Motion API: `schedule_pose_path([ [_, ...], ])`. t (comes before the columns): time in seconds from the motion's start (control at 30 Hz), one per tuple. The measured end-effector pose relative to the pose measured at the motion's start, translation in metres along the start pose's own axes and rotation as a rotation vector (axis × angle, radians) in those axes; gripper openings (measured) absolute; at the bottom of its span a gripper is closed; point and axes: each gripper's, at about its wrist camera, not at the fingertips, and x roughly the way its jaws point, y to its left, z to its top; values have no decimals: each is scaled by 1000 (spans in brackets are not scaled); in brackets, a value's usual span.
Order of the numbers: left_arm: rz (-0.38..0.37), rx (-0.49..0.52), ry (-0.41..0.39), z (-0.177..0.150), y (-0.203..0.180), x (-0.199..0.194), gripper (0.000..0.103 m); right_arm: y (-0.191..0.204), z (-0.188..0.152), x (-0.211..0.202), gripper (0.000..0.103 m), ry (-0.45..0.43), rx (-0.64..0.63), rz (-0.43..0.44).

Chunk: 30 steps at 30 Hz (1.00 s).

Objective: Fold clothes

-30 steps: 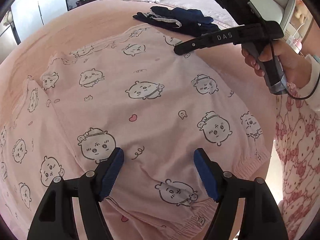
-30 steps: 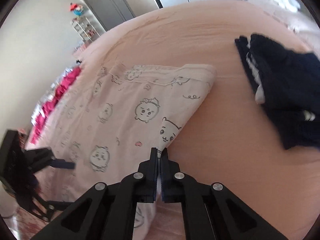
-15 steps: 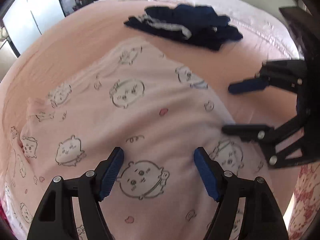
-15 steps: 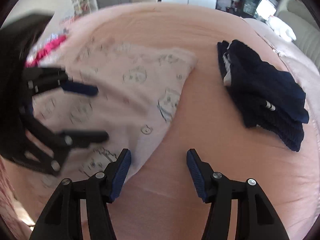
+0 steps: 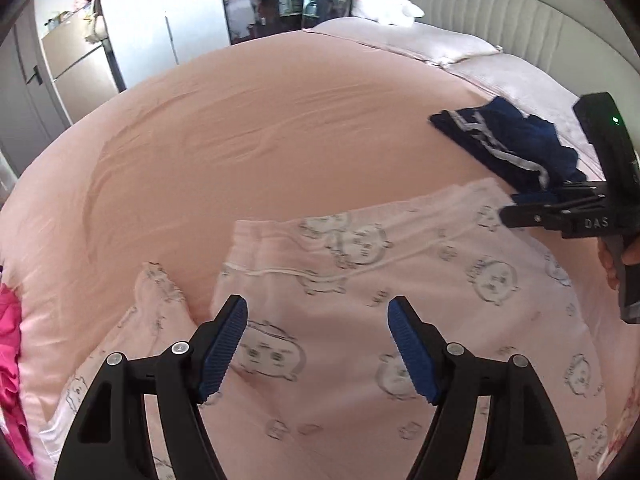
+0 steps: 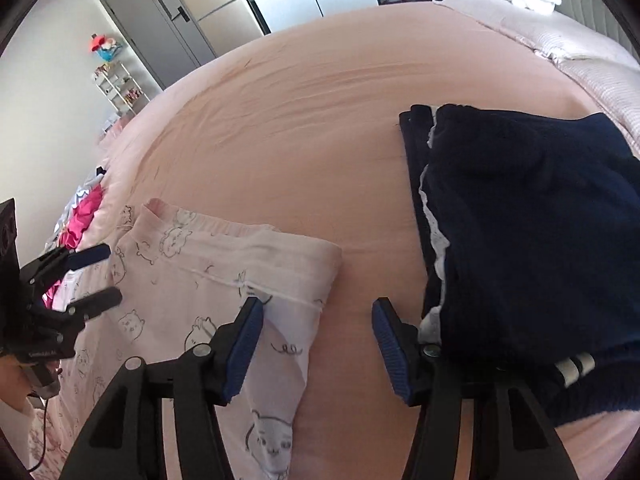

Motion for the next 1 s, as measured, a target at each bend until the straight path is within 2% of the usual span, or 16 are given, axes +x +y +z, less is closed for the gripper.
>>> schedule_pose_path([
  [0.03,23,-10,1,1,9,6,70,2,1,4,31,-1,-40,-29],
  [0.07,14,-17,6,3,17,12,67,3,3,4,24,-5,-88,-71],
  [0.1,47,0,13,5,21,17,58,6,5,2,8,-20,-131,-99],
  [0.13,81,17,21,7,25,22,54,7,7,-2,6,-39,-167,-133],
  [0.2,96,23,16,10,33,26,54,14,9,-4,6,-44,-259,-249],
  [0.3,51,39,-2,14,34,26,54,23,3,-10,6,-64,-324,-304],
  [0.47,3,229,34,14,-3,43,54,37,0,-31,12,-183,-323,-246],
  [0.57,-13,228,-4,27,-6,56,56,52,5,11,12,-69,-341,-177],
  [0.6,10,202,-16,35,-2,58,56,53,5,26,12,-18,-356,-182],
  [0.7,131,148,-77,50,7,56,53,47,13,30,11,-67,-343,-211],
  [0.73,110,114,-78,52,10,51,53,47,17,26,12,-103,-337,-268],
  [0.8,-34,90,-63,48,12,36,54,45,24,11,12,-163,-320,-283],
  [0.83,-129,112,-7,42,8,34,54,45,25,12,13,-126,-318,-222],
  [0.9,-162,182,34,29,-4,32,54,44,29,15,18,-43,-312,-90],
  [0.93,-125,219,45,25,-7,35,54,43,31,17,33,-2,-308,-24],
  [1.0,-32,262,73,24,-9,49,57,47,33,25,63,-36,-368,-114],
])
